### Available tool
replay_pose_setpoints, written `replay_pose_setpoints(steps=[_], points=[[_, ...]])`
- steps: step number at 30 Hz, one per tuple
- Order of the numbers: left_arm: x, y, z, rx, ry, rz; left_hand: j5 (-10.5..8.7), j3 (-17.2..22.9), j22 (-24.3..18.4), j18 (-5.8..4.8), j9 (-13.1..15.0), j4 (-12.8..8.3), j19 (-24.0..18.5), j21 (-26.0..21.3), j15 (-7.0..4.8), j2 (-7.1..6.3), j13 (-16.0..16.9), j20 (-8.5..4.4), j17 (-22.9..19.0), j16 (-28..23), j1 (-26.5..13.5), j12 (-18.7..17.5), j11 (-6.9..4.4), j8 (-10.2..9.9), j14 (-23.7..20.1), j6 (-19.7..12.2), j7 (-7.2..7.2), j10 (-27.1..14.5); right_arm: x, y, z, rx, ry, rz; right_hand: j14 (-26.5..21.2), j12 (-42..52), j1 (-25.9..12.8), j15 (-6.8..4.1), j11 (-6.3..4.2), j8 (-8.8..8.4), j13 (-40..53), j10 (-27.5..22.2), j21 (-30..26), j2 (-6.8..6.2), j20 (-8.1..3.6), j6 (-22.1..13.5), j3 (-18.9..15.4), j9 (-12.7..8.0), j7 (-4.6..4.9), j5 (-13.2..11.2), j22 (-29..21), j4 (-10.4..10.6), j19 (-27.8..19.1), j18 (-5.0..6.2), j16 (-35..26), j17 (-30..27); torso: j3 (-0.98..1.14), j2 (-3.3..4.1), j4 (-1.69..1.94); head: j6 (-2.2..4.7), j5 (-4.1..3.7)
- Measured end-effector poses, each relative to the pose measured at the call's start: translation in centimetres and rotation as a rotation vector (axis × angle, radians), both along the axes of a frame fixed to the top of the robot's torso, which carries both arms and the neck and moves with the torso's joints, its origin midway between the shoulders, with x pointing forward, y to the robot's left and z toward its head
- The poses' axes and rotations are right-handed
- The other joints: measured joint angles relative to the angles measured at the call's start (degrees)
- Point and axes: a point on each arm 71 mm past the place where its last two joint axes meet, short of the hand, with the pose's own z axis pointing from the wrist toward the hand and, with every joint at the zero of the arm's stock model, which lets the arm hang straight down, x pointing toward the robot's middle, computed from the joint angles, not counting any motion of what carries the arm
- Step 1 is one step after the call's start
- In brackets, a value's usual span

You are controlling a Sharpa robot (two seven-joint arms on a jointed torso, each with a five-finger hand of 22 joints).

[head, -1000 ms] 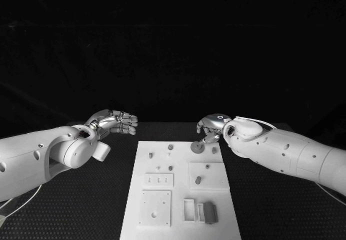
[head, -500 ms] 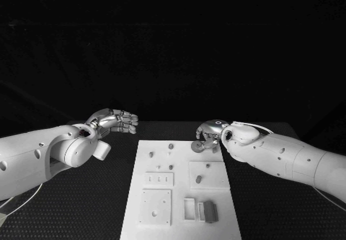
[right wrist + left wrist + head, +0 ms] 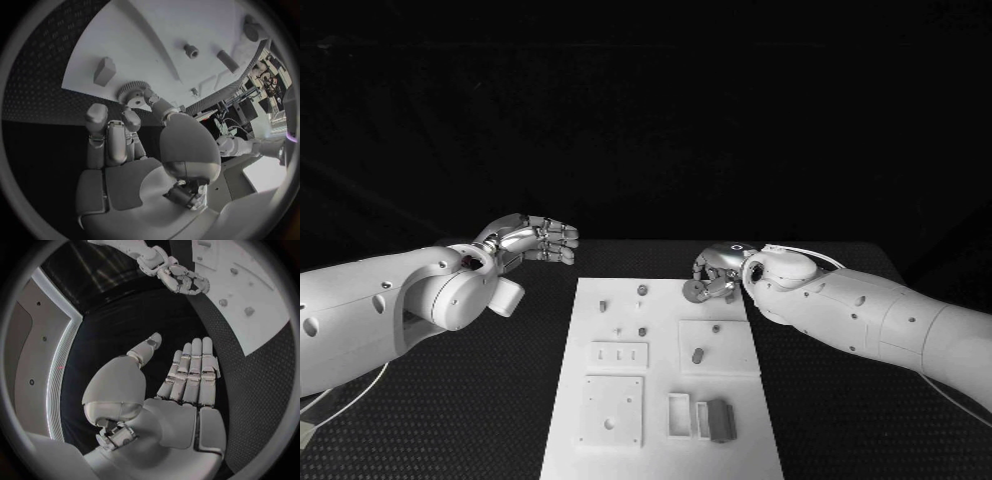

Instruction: Assemble the parts on the task board

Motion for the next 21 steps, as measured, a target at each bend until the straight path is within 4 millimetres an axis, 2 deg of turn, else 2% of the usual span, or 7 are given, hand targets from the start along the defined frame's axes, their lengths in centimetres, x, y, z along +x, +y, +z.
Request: replay_pose_setpoints(steps=[6,13,21], points=[[0.05,0.06,0.00,0.001,0.000,0.001,0.00,0.0,0.0,0.00,0.0,0.0,0.0,0.0,0.00,0.00,0.0,0.00,0.1,0.0,0.0,0.0,0.00,0.0,0.0,0.0,0.00,0.0,0.11,-0.12,-0.29,0.005,0.007,-0.007,0.0,0.0,-0.1,0.02,-0.21,0.01,0.0,-0.2,0.3,1.26,0.21,0.4,0.2,0.0,0.04,0.0,0.0,-0.2,-0.2,-0.01,0.0,0.0,0.03,0.04,0.11,-0.31,0.00],[0.09,0.00,-0.01,0.001,0.000,-0.001,0.00,0.0,0.0,0.00,0.0,0.0,0.0,0.0,0.00,0.00,0.0,0.00,0.0,0.0,0.0,0.0,0.00,0.0,0.0,0.0,0.00,0.0,0.15,-0.05,-0.36,0.014,0.006,-0.006,0.0,0.0,-0.3,0.02,-0.15,0.06,0.0,-0.3,0.4,2.35,-0.06,0.9,0.0,-0.1,0.01,0.0,0.0,-0.6,-0.8,-0.01,0.0,0.0,0.09,0.05,0.13,-0.66,0.31],[0.09,-0.01,-0.01,0.001,0.000,-0.002,0.00,0.0,0.0,0.00,0.0,0.0,0.0,0.0,0.00,0.00,0.0,0.00,0.0,0.0,0.0,0.0,0.00,0.0,0.0,0.0,0.00,0.0,0.15,0.27,-0.45,0.020,0.006,-0.003,0.0,0.0,-0.5,0.02,-0.20,-0.17,0.0,-0.6,0.7,2.58,-0.19,0.9,-0.2,-0.3,-0.05,0.0,0.0,-0.8,-1.3,-0.02,0.0,0.0,0.03,0.01,0.10,-0.81,0.37]])
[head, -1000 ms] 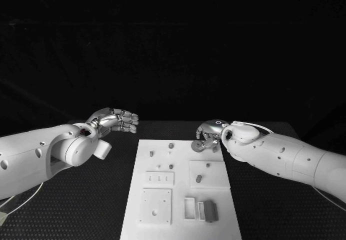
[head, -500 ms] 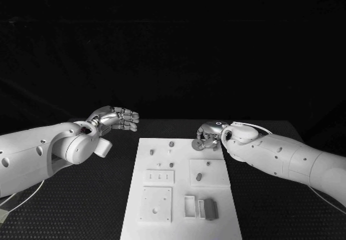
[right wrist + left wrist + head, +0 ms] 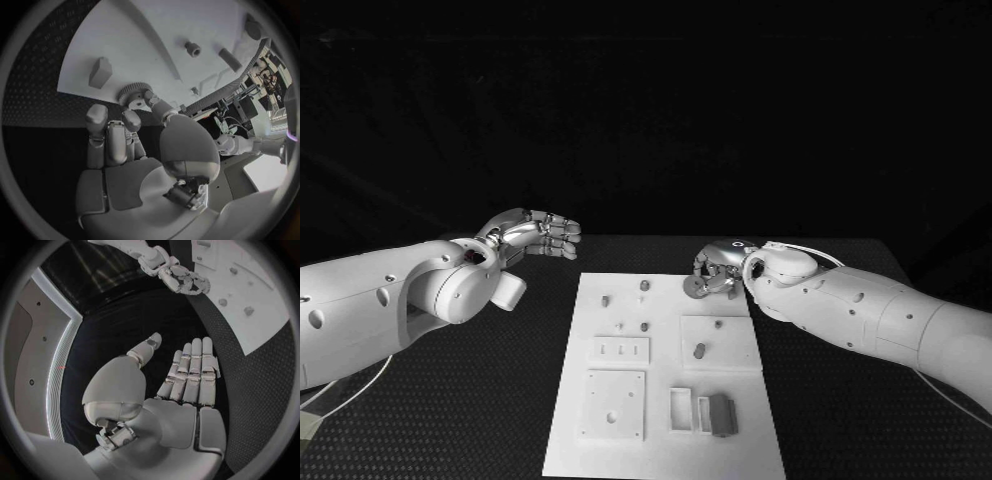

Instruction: Assemble the parts on the task board

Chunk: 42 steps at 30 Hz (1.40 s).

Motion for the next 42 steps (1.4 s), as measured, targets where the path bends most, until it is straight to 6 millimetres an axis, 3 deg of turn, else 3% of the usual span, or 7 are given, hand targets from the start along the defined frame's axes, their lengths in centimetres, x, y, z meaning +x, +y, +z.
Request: replay_pose_setpoints(steps=[16,21,24,26,32,34,42], points=[[-0.01,0.01,0.00,0.000,0.000,-0.001,0.00,0.0,0.0,0.00,0.0,0.0,0.0,0.0,0.00,0.00,0.0,0.00,0.0,0.0,0.0,0.0,0.00,0.0,0.0,0.0,0.00,0.0,0.07,0.42,-0.07,0.000,-0.001,0.001,-0.3,-0.2,-0.4,0.24,0.71,-0.97,0.0,-0.7,0.2,-0.38,0.00,-0.5,0.2,-0.6,0.48,0.0,0.0,-0.4,-0.4,-0.07,0.0,0.0,-0.05,-0.03,0.03,-0.25,0.21],[-0.02,0.00,0.00,0.000,0.000,-0.001,0.00,0.0,0.0,0.00,0.0,0.0,0.0,0.0,0.00,0.00,0.0,0.00,0.0,0.0,0.0,0.0,0.00,0.0,0.0,0.0,0.00,0.0,0.12,0.78,-0.12,-0.001,0.002,0.005,-1.2,-1.6,-0.8,1.12,1.33,-2.55,0.0,-2.4,0.2,-0.77,-0.01,-2.8,0.0,-1.7,1.26,0.0,0.0,-0.6,-1.0,-0.64,0.0,0.0,-0.03,-0.03,-0.01,-0.35,0.25],[-0.02,-0.01,0.00,0.000,0.000,-0.001,0.00,0.0,0.0,0.00,0.0,0.0,0.0,0.0,0.00,0.00,0.0,0.00,0.0,0.0,0.0,0.0,0.00,0.0,0.0,0.0,0.00,0.0,0.08,0.84,-0.33,-0.003,0.007,0.005,-1.2,-1.6,-0.8,1.14,1.34,-2.43,0.0,-2.4,0.2,-0.76,-0.01,-2.9,0.1,-1.3,1.21,0.0,0.0,-0.6,-1.0,-0.67,-0.2,0.0,-0.04,-0.03,-0.01,-0.36,0.25],[-0.02,-0.01,0.00,0.000,0.000,-0.001,0.00,0.0,0.0,0.00,0.0,0.0,0.0,0.0,0.00,0.00,0.0,0.00,0.1,0.0,0.0,0.0,0.00,0.0,0.0,0.0,0.00,0.0,0.09,0.84,-0.33,-0.002,0.007,0.004,-1.2,-1.5,-0.2,1.14,1.34,-1.92,0.0,-2.4,0.2,-0.15,-0.01,-2.1,0.7,-1.1,0.70,0.0,0.0,-0.6,-1.0,-0.69,-0.2,0.0,-0.03,-0.03,-0.01,-0.37,0.23],[-0.02,0.02,0.00,0.000,0.000,-0.001,0.00,0.0,0.0,0.00,0.0,0.0,0.0,0.0,0.00,0.00,0.0,0.00,0.1,0.0,0.0,0.0,0.00,0.0,0.0,0.0,0.00,0.0,0.07,0.94,-0.31,0.002,0.008,0.007,-1.5,-1.3,0.2,0.42,0.47,-1.04,0.0,-2.6,0.2,3.68,0.19,-0.5,1.8,-1.2,-0.84,-0.5,0.0,-1.1,-1.3,-0.82,-0.2,0.0,-0.02,-0.05,-0.01,-0.41,0.18],[-0.03,0.01,0.00,0.000,0.000,-0.001,0.00,0.0,0.0,0.00,0.0,0.0,0.0,0.0,0.00,0.00,0.0,0.00,0.1,0.0,0.0,0.0,0.00,0.0,0.0,0.0,0.00,0.0,0.01,1.03,-0.35,0.003,0.010,0.010,-1.4,-1.3,0.2,0.20,0.39,-1.04,0.0,-2.6,0.2,3.89,0.37,-0.5,3.5,-3.0,-0.84,-0.5,0.0,-1.0,-1.5,-0.82,-0.2,0.0,-0.02,-0.07,-0.01,-0.41,0.24],[-0.07,0.11,0.00,0.000,0.001,0.000,0.00,0.0,0.0,0.00,0.0,0.0,0.0,0.0,0.00,0.00,0.0,0.00,0.1,-0.2,0.0,0.0,-0.20,0.0,0.0,0.0,0.00,-0.2,-0.04,1.02,-0.38,0.006,0.010,0.011,-1.6,-1.3,0.3,0.00,0.19,-1.05,0.0,-2.4,0.5,4.00,0.51,-0.5,4.6,-3.0,-0.84,-0.3,0.0,-1.0,-1.7,-0.81,-0.2,0.0,-0.01,-0.07,-0.07,-0.33,0.29]])
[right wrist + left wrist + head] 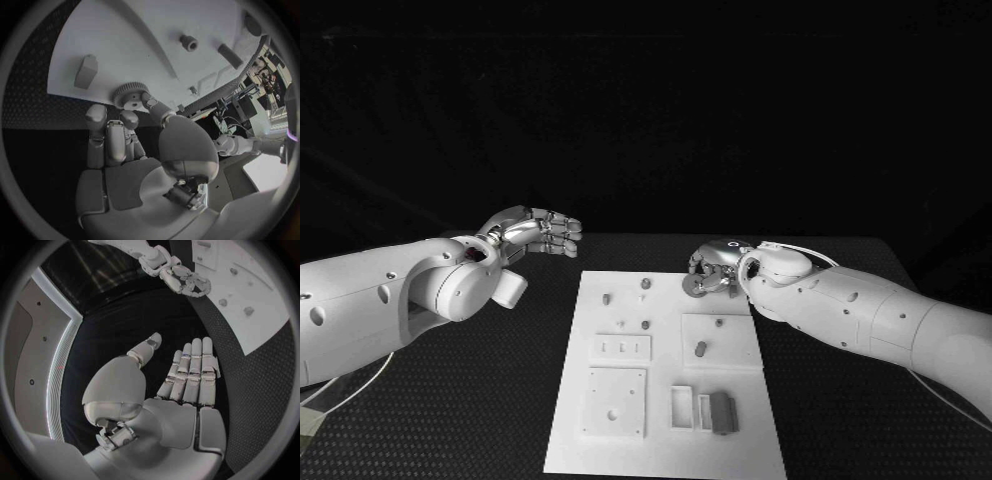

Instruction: Assemble the parts on the task board

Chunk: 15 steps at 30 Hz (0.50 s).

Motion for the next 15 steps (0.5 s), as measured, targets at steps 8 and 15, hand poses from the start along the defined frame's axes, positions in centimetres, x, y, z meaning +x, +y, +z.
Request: replay_pose_setpoints(steps=[8,15], points=[[-0.01,0.00,0.00,0.000,0.000,0.000,0.00,0.0,0.0,0.00,0.0,0.0,0.0,0.0,0.00,0.00,0.0,0.00,0.0,0.0,0.0,0.0,0.00,0.0,0.0,0.0,0.00,0.0,-0.14,0.01,-0.06,0.000,-0.026,0.005,0.2,0.0,0.9,-0.19,-0.21,0.00,0.0,0.2,0.2,-0.76,0.00,0.0,1.0,-0.4,0.00,0.0,0.0,0.5,0.0,0.00,0.0,0.0,0.03,0.00,0.00,-0.05,-0.19],[-0.02,0.07,0.00,0.000,0.000,0.001,0.00,0.0,0.0,0.00,0.0,0.0,0.0,0.0,0.00,0.00,0.0,0.00,0.0,0.0,0.0,0.0,0.00,0.0,0.0,0.0,0.00,0.0,-0.22,-0.18,-0.10,-0.004,-0.061,0.005,0.3,0.0,1.0,-0.30,-0.42,1.22,-0.3,0.0,0.3,-0.65,0.01,1.9,1.6,1.4,-0.72,0.2,0.0,0.8,0.0,0.03,0.0,0.0,0.04,0.01,0.00,-0.02,-0.25]])
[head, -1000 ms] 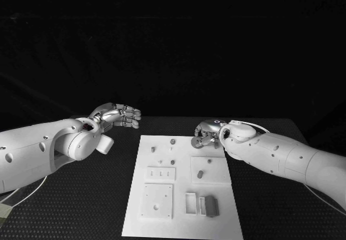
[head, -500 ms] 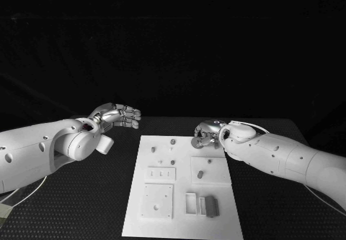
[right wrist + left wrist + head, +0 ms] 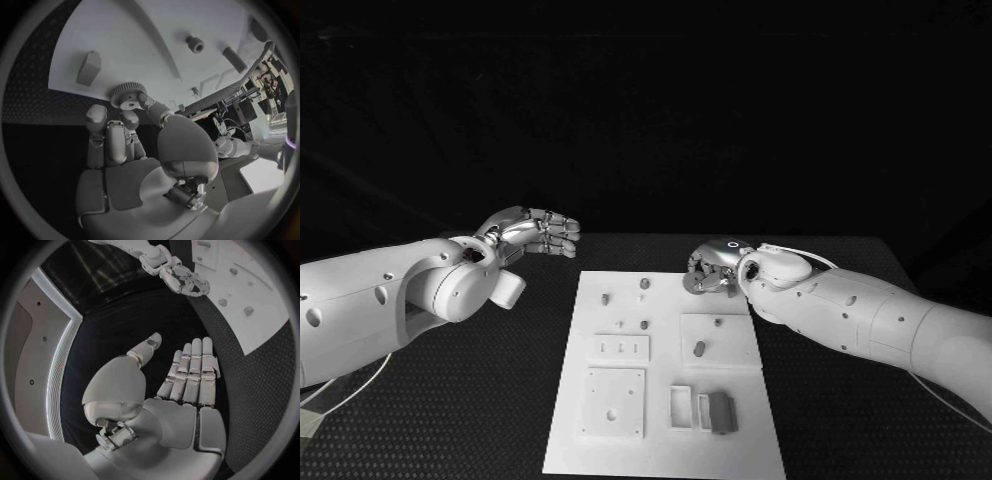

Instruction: Assemble the parts on the task board

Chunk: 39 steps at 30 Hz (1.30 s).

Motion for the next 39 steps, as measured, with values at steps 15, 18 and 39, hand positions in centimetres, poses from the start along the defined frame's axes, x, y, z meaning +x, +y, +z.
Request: replay_pose_setpoints(steps=[15,18,39], points=[[0.0,0.1,0.0,0.000,0.000,0.001,0.00,0.0,0.0,0.00,0.0,0.0,0.0,0.0,0.00,0.00,0.0,0.00,0.0,0.0,0.0,0.0,0.00,0.0,0.0,0.0,0.00,0.0,-0.2,-0.2,0.0,-0.009,-0.037,-0.001,0.0,0.0,-0.1,0.01,0.01,0.70,-0.1,0.0,0.0,-0.62,0.00,1.0,0.2,0.0,-0.21,0.0,0.0,0.2,0.0,0.00,0.0,0.0,0.03,0.02,0.00,0.00,-0.12],[0.0,0.1,0.0,0.000,0.000,0.001,0.00,0.0,0.0,0.00,0.0,0.0,0.0,0.0,0.00,0.00,0.0,0.00,0.0,0.0,0.0,0.0,0.00,0.0,0.0,0.0,0.00,0.0,-0.3,-0.1,0.0,-0.009,-0.041,0.002,0.0,0.0,-0.1,0.01,0.01,0.71,-0.2,0.0,0.0,-0.63,0.00,1.2,0.3,0.0,-0.21,0.0,0.0,0.3,0.0,0.00,0.0,0.0,0.03,0.02,0.00,0.00,-0.16],[-0.1,0.2,0.0,0.000,0.001,0.002,0.00,0.0,0.0,0.00,0.0,0.0,0.0,0.0,0.00,0.00,0.0,0.00,0.1,0.0,0.0,0.0,0.20,0.0,0.0,0.0,0.00,-0.2,-2.6,3.0,1.8,-0.011,-0.116,0.102,0.2,0.0,-0.2,-0.18,-0.40,0.71,-0.4,0.4,0.0,-1.29,0.01,3.0,0.4,1.7,-0.39,0.0,0.0,0.7,0.0,0.02,0.0,0.0,-0.07,-0.04,0.04,0.46,-0.24]])
